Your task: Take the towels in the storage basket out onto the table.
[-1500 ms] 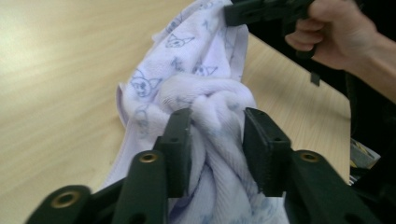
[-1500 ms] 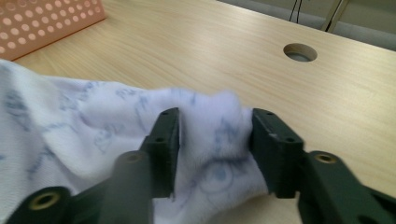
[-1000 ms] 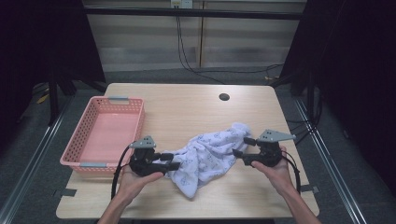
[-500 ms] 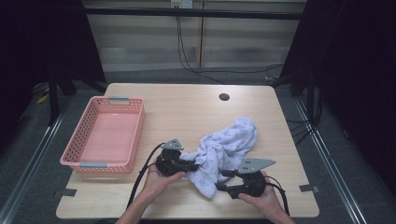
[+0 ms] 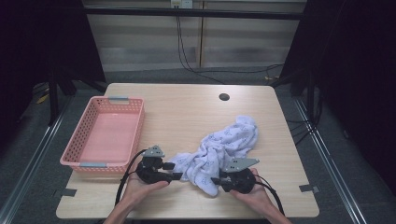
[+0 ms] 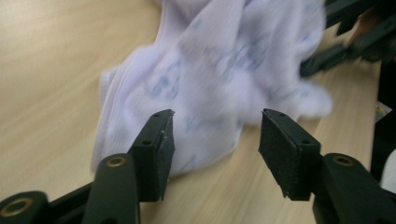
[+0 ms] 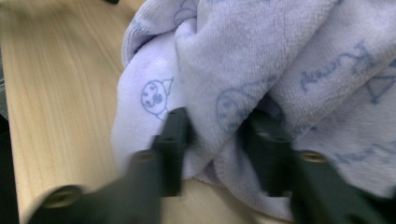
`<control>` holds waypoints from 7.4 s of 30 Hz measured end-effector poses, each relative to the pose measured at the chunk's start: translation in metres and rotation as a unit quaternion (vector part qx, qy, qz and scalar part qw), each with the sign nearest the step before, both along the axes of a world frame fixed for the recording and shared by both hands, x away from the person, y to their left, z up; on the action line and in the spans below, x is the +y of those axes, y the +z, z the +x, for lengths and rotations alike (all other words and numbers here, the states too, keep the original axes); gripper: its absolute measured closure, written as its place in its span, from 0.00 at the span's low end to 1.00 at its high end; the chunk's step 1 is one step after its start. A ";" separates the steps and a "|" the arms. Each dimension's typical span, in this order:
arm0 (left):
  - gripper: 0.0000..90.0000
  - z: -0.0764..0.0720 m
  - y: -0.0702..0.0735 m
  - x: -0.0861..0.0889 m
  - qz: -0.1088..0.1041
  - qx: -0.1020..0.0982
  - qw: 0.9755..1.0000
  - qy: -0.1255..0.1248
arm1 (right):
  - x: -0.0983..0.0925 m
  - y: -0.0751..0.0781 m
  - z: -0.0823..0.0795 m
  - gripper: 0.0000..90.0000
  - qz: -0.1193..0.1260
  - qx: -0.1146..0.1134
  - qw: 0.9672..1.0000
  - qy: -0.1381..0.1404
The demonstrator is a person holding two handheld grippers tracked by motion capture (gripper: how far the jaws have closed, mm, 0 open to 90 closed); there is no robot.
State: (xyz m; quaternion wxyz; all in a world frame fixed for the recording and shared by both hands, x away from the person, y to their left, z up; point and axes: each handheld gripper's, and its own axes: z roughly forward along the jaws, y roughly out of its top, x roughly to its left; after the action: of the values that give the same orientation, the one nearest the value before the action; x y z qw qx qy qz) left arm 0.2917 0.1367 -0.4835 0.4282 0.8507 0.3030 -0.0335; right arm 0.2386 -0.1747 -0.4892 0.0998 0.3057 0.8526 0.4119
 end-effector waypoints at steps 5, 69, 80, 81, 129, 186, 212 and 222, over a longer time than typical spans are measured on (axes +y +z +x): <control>0.57 0.008 -0.013 -0.024 0.045 -0.021 0.999 -0.012 | -0.007 0.016 0.002 0.89 0.032 -0.011 0.999 -0.010; 0.43 0.001 -0.013 -0.011 0.040 -0.006 0.999 -0.025 | -0.029 0.017 0.035 0.51 0.042 -0.006 0.998 -0.044; 0.95 0.004 -0.006 -0.006 0.015 -0.001 1.000 -0.019 | -0.025 -0.011 0.032 0.45 -0.048 -0.016 0.999 -0.015; 0.95 0.004 -0.002 -0.003 0.001 -0.004 1.000 -0.017 | -0.024 -0.012 0.030 0.48 -0.055 -0.024 0.998 -0.017; 0.61 0.028 0.006 0.017 -0.061 0.027 0.997 0.040 | -0.048 0.028 0.026 0.65 0.039 -0.022 0.998 -0.049; 0.64 0.032 0.058 -0.015 -0.111 -0.048 0.992 0.024 | -0.119 0.077 0.040 0.91 0.136 -0.029 0.983 -0.123; 0.97 0.037 0.025 -0.013 -0.119 -0.031 0.992 0.037 | -0.138 0.049 0.021 0.81 0.118 -0.029 0.979 -0.164; 0.96 0.038 0.028 -0.007 -0.131 -0.035 0.990 0.040 | -0.121 0.021 0.023 0.65 0.070 -0.001 0.984 -0.162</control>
State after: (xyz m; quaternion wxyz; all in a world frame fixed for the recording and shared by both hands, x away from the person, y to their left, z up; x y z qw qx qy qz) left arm 0.3300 0.1299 -0.4559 0.5472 0.7751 0.3149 -0.0258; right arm 0.2617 -0.2953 -0.4680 0.1445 0.4459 0.7608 0.4488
